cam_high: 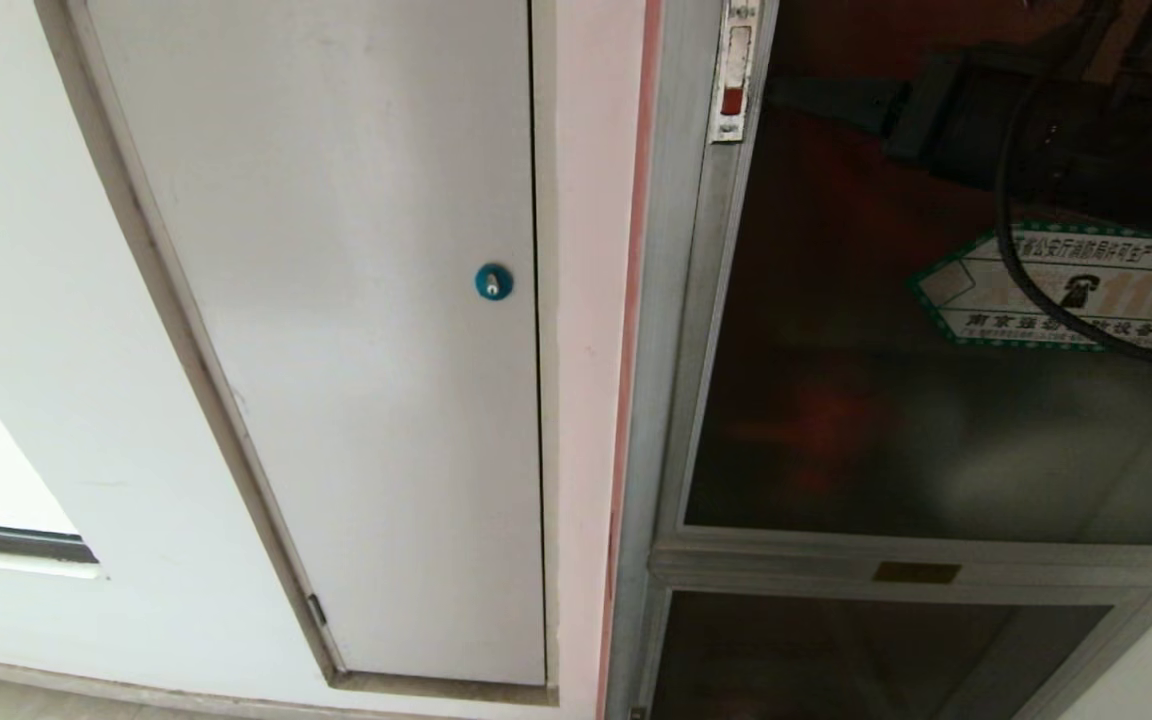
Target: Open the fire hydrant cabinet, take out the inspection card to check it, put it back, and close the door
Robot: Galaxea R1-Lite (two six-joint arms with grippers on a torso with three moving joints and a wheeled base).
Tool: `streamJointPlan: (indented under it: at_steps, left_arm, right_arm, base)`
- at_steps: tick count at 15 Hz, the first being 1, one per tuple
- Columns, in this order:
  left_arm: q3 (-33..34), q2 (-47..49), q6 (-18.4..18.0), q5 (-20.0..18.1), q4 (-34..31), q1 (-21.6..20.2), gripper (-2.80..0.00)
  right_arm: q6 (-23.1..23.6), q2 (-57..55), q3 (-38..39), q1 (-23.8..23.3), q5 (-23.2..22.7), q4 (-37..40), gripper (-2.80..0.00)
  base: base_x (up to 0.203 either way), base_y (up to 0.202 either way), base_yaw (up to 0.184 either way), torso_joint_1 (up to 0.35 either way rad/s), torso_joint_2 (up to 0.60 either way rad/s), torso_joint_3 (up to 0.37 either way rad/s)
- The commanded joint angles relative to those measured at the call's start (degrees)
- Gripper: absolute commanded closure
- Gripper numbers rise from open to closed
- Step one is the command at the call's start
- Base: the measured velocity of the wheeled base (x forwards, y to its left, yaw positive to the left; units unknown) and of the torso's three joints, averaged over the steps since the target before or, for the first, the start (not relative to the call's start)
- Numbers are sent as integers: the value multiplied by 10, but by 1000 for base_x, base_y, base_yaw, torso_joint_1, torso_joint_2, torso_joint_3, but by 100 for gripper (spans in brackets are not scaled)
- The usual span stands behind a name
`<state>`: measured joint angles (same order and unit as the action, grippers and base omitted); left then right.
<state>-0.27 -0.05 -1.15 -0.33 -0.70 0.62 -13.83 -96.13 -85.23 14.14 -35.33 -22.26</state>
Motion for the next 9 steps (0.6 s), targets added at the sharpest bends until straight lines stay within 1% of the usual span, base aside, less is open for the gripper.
streamJointPlan:
  at_steps: [1, 4, 6, 7, 9]
  left_arm:
    - [0, 0, 0, 0, 0, 0, 0]
    - [0, 0, 0, 0, 0, 0, 0]
    - [0, 0, 0, 0, 0, 0, 0]
    - [0, 0, 0, 0, 0, 0, 0]
    - [0, 0, 0, 0, 0, 0, 0]
  right_arm:
    - [0, 59, 26, 1, -5, -3, 0]
    - [0, 155, 89, 0, 1, -2, 0]
    - [2, 237, 144, 0, 15, 5, 0]
    - [8, 284, 178, -1, 29, 15, 0]
    - [37, 381, 247, -2, 69, 48, 0]
  base:
    - [0, 0, 0, 0, 0, 0]
    - [0, 0, 0, 0, 0, 0]
    - [0, 0, 0, 0, 0, 0]
    - [0, 0, 0, 0, 0, 0]
    - [0, 0, 0, 0, 0, 0]
